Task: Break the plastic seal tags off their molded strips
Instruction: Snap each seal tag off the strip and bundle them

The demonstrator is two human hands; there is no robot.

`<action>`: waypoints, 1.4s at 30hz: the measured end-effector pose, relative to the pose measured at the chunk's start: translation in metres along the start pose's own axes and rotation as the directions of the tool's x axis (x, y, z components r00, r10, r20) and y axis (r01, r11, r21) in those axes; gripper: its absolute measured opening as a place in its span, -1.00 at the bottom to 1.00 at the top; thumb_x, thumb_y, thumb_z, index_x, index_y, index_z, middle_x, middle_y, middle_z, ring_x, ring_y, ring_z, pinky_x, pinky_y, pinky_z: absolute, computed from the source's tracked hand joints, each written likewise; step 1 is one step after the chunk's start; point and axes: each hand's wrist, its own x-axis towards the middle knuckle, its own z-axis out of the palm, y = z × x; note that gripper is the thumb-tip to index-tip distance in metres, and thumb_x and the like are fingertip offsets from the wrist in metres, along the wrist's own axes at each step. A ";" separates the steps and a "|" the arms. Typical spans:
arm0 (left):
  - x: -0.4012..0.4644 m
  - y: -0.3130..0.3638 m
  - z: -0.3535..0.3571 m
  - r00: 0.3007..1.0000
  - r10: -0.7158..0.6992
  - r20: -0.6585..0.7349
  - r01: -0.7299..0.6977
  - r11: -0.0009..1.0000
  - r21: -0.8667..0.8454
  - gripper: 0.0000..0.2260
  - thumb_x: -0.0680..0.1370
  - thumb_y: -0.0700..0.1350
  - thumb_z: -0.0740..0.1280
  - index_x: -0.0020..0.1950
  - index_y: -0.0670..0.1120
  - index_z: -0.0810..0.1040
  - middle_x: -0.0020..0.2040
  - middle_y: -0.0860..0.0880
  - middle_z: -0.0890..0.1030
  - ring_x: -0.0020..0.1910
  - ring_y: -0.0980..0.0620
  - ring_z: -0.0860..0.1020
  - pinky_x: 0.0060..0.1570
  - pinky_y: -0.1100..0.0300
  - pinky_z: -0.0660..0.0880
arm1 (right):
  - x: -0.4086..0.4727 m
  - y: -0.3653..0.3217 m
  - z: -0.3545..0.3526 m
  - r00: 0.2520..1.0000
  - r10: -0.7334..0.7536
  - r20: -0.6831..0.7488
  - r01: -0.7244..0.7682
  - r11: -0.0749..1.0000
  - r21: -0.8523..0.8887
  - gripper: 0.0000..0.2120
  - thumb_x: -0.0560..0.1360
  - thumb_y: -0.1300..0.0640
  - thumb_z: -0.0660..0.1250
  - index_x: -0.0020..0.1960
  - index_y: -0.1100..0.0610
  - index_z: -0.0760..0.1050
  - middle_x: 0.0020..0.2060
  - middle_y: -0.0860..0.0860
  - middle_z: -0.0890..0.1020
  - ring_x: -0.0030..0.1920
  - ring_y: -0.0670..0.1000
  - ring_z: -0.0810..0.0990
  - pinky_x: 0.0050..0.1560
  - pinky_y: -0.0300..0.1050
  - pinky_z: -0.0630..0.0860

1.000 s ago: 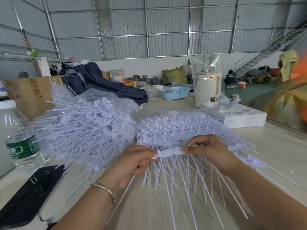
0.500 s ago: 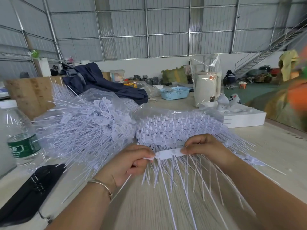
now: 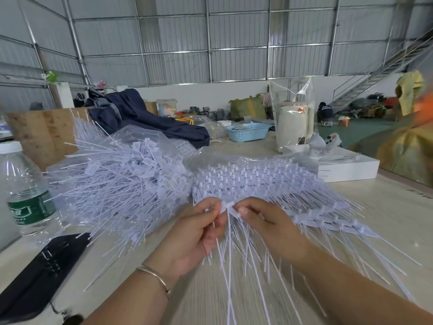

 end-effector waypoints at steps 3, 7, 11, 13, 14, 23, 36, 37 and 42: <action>-0.001 -0.003 0.000 0.995 -0.090 0.034 0.092 0.995 -0.043 -0.96 0.54 -0.21 0.26 -0.07 -0.09 0.44 -0.38 0.00 0.46 -0.52 0.16 0.30 -0.52 0.36 0.12 | -0.002 -0.002 0.004 0.992 0.108 0.072 -0.118 0.981 0.155 -0.81 0.59 0.14 0.27 -0.13 0.23 0.53 -0.30 0.09 0.44 -0.25 0.01 0.37 -0.11 -0.07 0.31; 0.000 -0.005 -0.001 0.991 -0.109 0.079 0.117 0.988 -0.100 -0.96 0.51 -0.18 0.33 -0.11 -0.08 0.48 -0.36 -0.01 0.50 -0.52 0.16 0.34 -0.55 0.38 0.21 | -0.002 -0.007 0.001 0.982 0.162 0.095 -0.185 0.918 0.350 -0.68 0.50 0.09 0.34 -0.10 0.39 0.49 -0.25 0.16 0.41 -0.20 0.06 0.32 -0.07 -0.07 0.26; 0.000 -0.011 0.004 0.976 -0.187 0.111 0.186 0.982 0.020 -0.77 0.44 0.14 0.38 -0.22 -0.01 0.62 -0.35 0.00 0.54 -0.50 0.15 0.43 -0.50 0.35 0.29 | -0.003 -0.016 -0.001 0.980 0.156 0.121 -0.195 0.875 0.444 -0.71 0.41 0.01 0.33 -0.16 0.27 0.50 -0.27 0.17 0.40 -0.23 0.06 0.33 -0.10 -0.09 0.30; -0.001 -0.015 0.007 0.966 -0.227 0.121 0.213 0.969 0.124 -0.63 0.41 0.30 0.30 -0.24 0.03 0.67 -0.35 0.02 0.53 -0.48 0.15 0.45 -0.51 0.36 0.34 | -0.004 -0.018 -0.002 0.978 0.142 0.150 -0.194 0.880 0.433 -0.74 0.43 0.00 0.33 -0.16 0.22 0.53 -0.31 0.16 0.46 -0.23 0.05 0.40 -0.06 -0.08 0.34; -0.001 -0.016 0.008 0.964 -0.236 0.125 0.218 0.965 0.142 -0.59 0.41 0.34 0.27 -0.22 0.03 0.68 -0.36 0.03 0.51 -0.47 0.16 0.44 -0.52 0.36 0.34 | -0.004 -0.018 -0.003 0.978 0.138 0.159 -0.194 0.885 0.424 -0.75 0.43 -0.01 0.34 -0.16 0.19 0.54 -0.33 0.12 0.48 -0.25 0.03 0.42 -0.06 -0.10 0.36; 0.001 -0.003 0.007 0.993 -0.107 0.045 0.104 0.992 0.068 -0.66 0.46 0.08 0.38 -0.09 -0.23 0.61 -0.32 -0.11 0.47 -0.39 0.05 0.40 -0.42 0.32 0.29 | 0.000 -0.017 -0.011 0.984 0.161 0.076 -0.178 0.877 0.446 -0.73 0.37 0.01 0.40 -0.23 0.23 0.50 -0.44 0.09 0.37 -0.41 -0.06 0.34 -0.33 -0.34 0.35; -0.001 0.001 0.001 0.992 0.087 -0.087 -0.057 0.951 0.304 -0.92 0.49 -0.21 0.38 -0.21 -0.17 0.60 -0.55 0.07 0.19 -0.60 0.16 0.11 -0.59 0.33 0.05 | 0.004 -0.011 -0.029 0.988 0.144 0.054 -0.153 0.895 0.419 -0.78 0.29 0.16 0.51 -0.09 0.21 0.70 -0.30 0.31 0.60 -0.29 0.07 0.45 -0.23 -0.22 0.35; -0.001 0.002 0.000 0.993 0.083 -0.079 -0.054 0.947 0.318 -0.92 0.45 -0.21 0.40 -0.23 -0.18 0.61 -0.55 0.06 0.18 -0.60 0.16 0.11 -0.59 0.34 0.05 | 0.005 -0.012 -0.030 0.986 0.148 0.082 -0.169 0.895 0.413 -0.78 0.26 0.15 0.52 -0.10 0.19 0.71 -0.26 0.31 0.62 -0.29 0.07 0.44 -0.25 -0.23 0.36; -0.002 0.006 -0.004 1.000 -0.023 0.017 0.015 0.934 0.358 -0.92 0.39 -0.20 0.41 -0.29 -0.19 0.60 -0.57 0.07 0.16 -0.61 0.17 0.09 -0.60 0.37 0.06 | 0.007 -0.011 -0.036 0.961 0.183 0.208 -0.254 0.881 0.399 -0.86 0.24 0.20 0.52 -0.20 0.14 0.72 -0.47 0.02 0.57 -0.44 -0.12 0.38 -0.41 -0.35 0.33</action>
